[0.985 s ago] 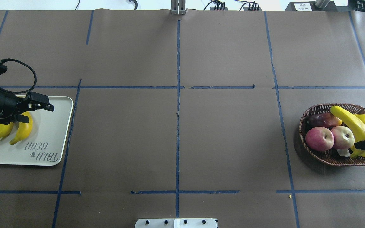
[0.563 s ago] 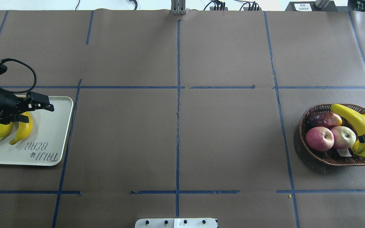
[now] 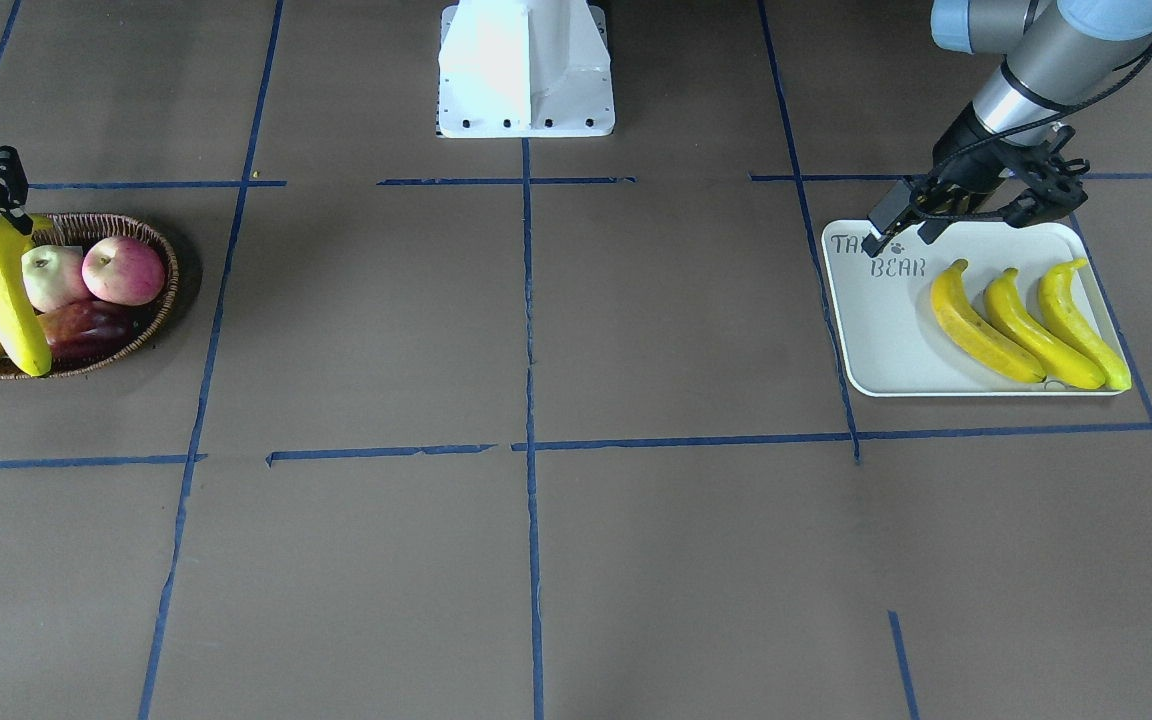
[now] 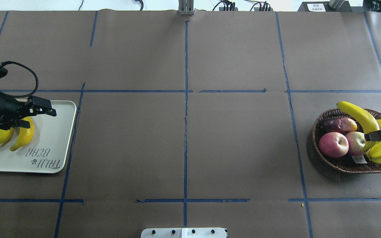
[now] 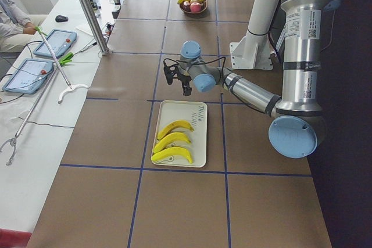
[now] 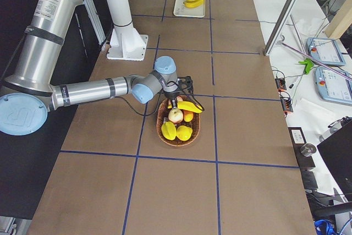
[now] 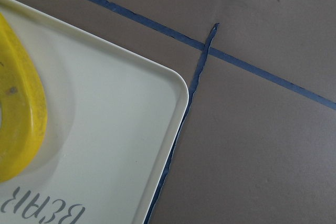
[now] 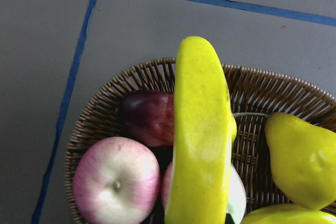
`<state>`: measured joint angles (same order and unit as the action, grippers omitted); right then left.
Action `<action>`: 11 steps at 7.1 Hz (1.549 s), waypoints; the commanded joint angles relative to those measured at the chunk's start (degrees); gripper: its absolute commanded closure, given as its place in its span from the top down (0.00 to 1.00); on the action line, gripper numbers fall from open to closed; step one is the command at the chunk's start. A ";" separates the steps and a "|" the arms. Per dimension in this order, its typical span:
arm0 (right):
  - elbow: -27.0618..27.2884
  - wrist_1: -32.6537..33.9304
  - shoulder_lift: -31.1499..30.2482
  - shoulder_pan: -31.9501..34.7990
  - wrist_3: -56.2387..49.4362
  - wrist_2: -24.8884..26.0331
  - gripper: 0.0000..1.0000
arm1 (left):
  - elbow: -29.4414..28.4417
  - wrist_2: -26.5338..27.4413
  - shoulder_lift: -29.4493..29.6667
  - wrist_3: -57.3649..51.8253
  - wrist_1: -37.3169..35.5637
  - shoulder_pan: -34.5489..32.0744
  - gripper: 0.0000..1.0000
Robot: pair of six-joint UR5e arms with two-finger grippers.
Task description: Transfer all bananas from basket to plate
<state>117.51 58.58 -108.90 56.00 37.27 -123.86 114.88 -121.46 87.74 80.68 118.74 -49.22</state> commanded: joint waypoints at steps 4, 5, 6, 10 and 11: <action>1.24 0.04 12.17 5.45 2.44 -13.75 0.00 | -0.01 -0.09 3.73 0.35 0.26 0.61 1.00; 0.79 -0.22 16.40 2.13 7.94 -13.86 0.00 | 0.08 -0.17 6.27 0.44 0.35 1.05 1.00; 0.53 -0.40 21.05 -1.73 14.78 -12.73 0.00 | -0.18 -0.26 9.00 0.70 0.35 2.01 1.00; -4.82 -0.66 38.81 -16.24 31.51 2.27 0.00 | -1.50 2.17 19.72 14.73 0.18 6.05 1.00; -5.97 -0.66 41.90 -19.23 33.99 7.27 0.00 | -1.85 6.20 22.18 20.33 0.35 7.98 1.00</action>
<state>113.22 57.97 -71.38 40.39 67.62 -121.77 113.47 -118.98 106.88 95.05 118.98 -43.30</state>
